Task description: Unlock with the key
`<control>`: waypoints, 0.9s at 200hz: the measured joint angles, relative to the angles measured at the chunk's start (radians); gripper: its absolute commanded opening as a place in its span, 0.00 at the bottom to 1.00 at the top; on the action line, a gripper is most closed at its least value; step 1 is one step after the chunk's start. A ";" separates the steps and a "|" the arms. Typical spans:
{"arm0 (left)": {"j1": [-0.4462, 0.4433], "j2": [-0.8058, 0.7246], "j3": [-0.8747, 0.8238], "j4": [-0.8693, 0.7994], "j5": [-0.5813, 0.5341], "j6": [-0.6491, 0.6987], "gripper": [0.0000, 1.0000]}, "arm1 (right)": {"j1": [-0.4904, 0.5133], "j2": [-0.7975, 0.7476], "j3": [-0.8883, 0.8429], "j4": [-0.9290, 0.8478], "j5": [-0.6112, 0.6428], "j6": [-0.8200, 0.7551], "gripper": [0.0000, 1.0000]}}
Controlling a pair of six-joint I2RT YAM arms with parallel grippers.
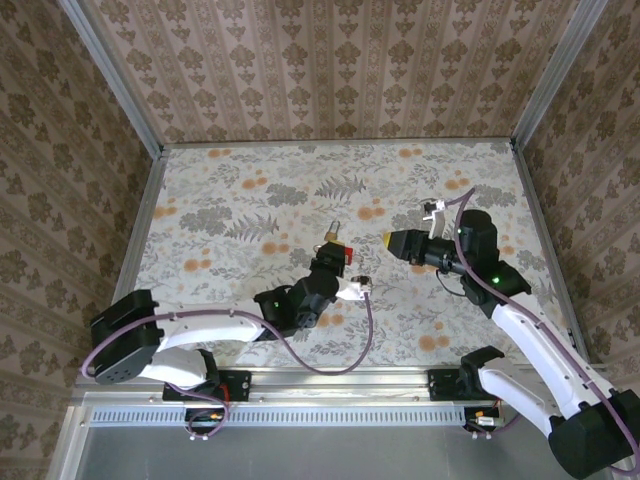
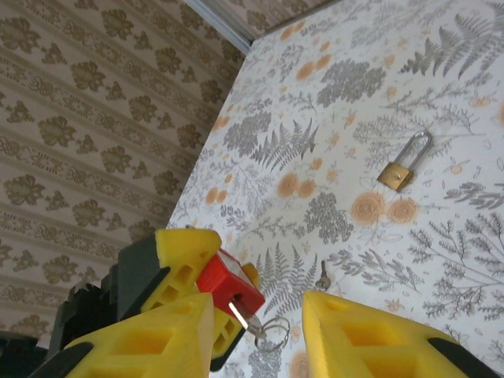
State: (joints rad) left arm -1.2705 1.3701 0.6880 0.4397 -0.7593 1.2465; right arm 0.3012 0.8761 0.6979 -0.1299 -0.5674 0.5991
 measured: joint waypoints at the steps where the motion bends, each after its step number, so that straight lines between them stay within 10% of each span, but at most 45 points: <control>1: 0.000 0.002 -0.002 0.006 -0.002 0.004 0.25 | 0.001 0.000 0.000 0.000 0.000 -0.002 0.32; 65: -0.012 0.109 -0.025 0.315 -0.069 0.176 0.25 | 0.082 0.051 -0.011 -0.003 0.010 -0.079 0.25; 180: -0.053 0.159 -0.027 0.399 -0.107 0.203 0.26 | 0.119 0.100 0.012 -0.036 0.033 -0.148 0.30</control>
State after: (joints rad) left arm -1.3239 1.5288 0.6609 0.8387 -0.8661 1.4494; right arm 0.4202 0.9764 0.7101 -0.1661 -0.5346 0.4511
